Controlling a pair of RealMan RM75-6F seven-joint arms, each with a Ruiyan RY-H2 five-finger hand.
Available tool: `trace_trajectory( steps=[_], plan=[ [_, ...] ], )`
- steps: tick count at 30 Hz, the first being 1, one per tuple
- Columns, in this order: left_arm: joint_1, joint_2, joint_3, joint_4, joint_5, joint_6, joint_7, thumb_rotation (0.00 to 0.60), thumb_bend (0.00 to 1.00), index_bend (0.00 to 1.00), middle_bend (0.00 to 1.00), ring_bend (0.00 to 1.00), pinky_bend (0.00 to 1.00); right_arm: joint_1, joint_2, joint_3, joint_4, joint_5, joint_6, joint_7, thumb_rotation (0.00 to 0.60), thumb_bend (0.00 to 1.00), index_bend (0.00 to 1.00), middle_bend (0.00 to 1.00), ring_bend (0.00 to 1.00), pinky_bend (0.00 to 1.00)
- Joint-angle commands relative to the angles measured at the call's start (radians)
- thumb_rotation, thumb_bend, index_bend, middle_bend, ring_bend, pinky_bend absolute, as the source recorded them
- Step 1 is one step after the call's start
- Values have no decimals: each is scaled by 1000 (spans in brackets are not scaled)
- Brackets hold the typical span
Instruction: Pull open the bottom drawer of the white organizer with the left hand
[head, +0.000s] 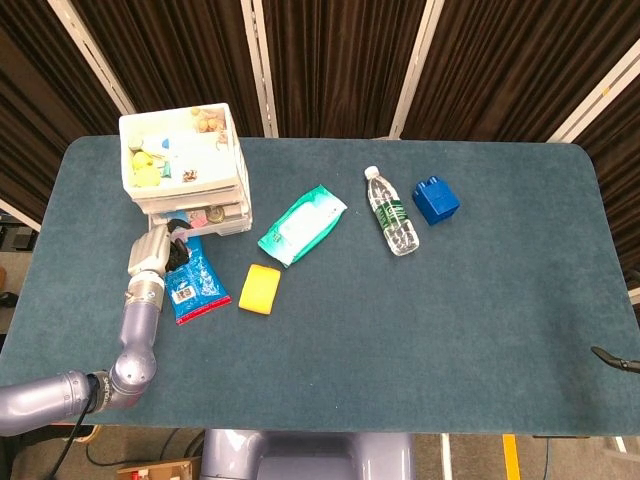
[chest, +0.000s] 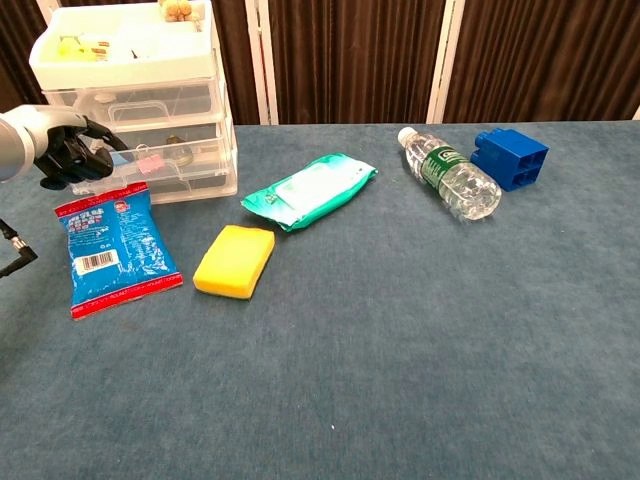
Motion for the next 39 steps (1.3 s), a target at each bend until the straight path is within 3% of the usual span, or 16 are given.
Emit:
trace_trajectory(
  steps=[1, 17, 33, 37, 39],
  plan=[
    [4, 12, 4, -21, -9, -9, 1, 600, 826, 291, 986, 924, 903, 0, 0, 0, 0, 1, -1, 0, 600, 139, 0, 0, 0, 0],
    [67, 113, 44, -170, 59, -37, -67, 600, 836, 343, 987, 925, 905, -1, -1, 0, -2, 0, 2, -6, 600, 138, 0, 0, 0, 0],
    [99, 161, 98, -253, 153, -20, -114, 600, 821, 327, 986, 925, 905, -1, 0, 1, -4, 0, 2, -5, 600, 139, 0, 0, 0, 0],
    [110, 135, 143, -214, 274, 88, -75, 600, 575, 234, 937, 873, 883, -1, -1, 1, -3, 0, 2, -7, 600, 138, 0, 0, 0, 0],
    [119, 128, 167, -202, 326, 126, -57, 600, 403, 173, 836, 781, 818, -1, -1, 1, -3, 1, 1, -9, 600, 137, 0, 0, 0, 0]
  ],
)
